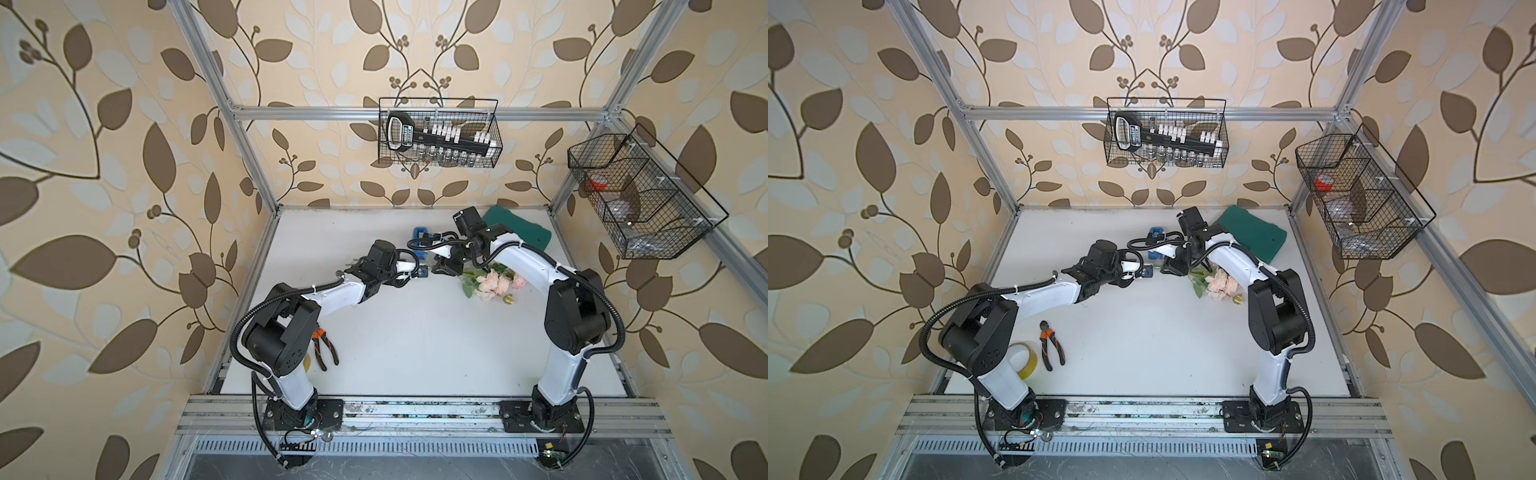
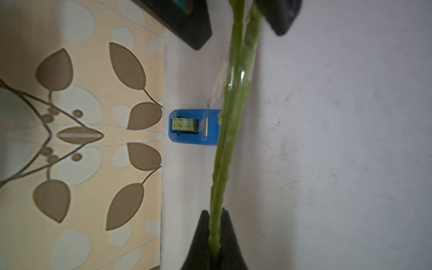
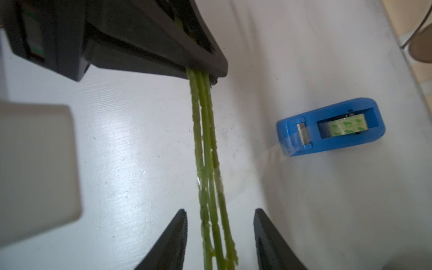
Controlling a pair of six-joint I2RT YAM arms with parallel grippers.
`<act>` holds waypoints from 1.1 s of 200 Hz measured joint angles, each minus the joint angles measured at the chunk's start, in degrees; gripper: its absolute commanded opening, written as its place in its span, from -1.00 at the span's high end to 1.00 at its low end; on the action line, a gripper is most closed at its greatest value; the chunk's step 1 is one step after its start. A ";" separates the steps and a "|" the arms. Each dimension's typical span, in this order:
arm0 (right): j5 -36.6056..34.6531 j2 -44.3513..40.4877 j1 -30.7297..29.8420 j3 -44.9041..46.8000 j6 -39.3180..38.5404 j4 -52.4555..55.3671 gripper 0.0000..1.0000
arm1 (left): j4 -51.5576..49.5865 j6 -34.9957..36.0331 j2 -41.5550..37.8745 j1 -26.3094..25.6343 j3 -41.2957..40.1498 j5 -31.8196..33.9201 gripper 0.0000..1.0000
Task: Wrap bouquets with tape
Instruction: Wrap the tape around the bouquet.
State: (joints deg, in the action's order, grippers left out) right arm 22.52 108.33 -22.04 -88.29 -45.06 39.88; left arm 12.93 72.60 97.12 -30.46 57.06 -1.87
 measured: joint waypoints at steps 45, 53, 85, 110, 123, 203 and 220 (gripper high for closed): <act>-0.26 1.84 0.00 -0.98 -0.33 2.58 0.17 | 4.20 1.01 -1.25 -0.02 -2.12 0.87 1.00; -0.44 1.90 0.00 -1.14 -0.35 2.84 0.25 | 4.22 1.18 -1.46 -0.04 -2.21 0.87 1.00; -0.48 1.92 -0.02 -2.56 -0.96 3.37 0.55 | 4.42 2.10 -2.73 -0.39 -2.84 1.01 1.00; -0.39 1.92 -0.48 -3.28 -2.21 3.98 0.79 | 4.87 2.14 -3.04 -0.37 -2.99 1.51 1.00; -0.59 1.92 -0.87 -3.39 -2.54 4.00 1.00 | 4.42 2.21 -3.37 -0.33 -3.08 2.05 1.00; -3.02 -0.07 -2.14 -1.42 -4.31 0.28 1.00 | 2.05 0.39 -14.29 -0.37 -8.37 1.84 -0.47; -4.46 -1.53 -2.75 0.48 -5.09 -1.95 1.00 | -2.73 -0.61 -19.23 -0.33 -9.38 0.37 -0.48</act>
State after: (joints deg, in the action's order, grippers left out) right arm 18.06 106.80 -24.80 -87.81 -50.15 37.93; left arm 10.20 71.99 77.89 -30.79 47.68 -1.50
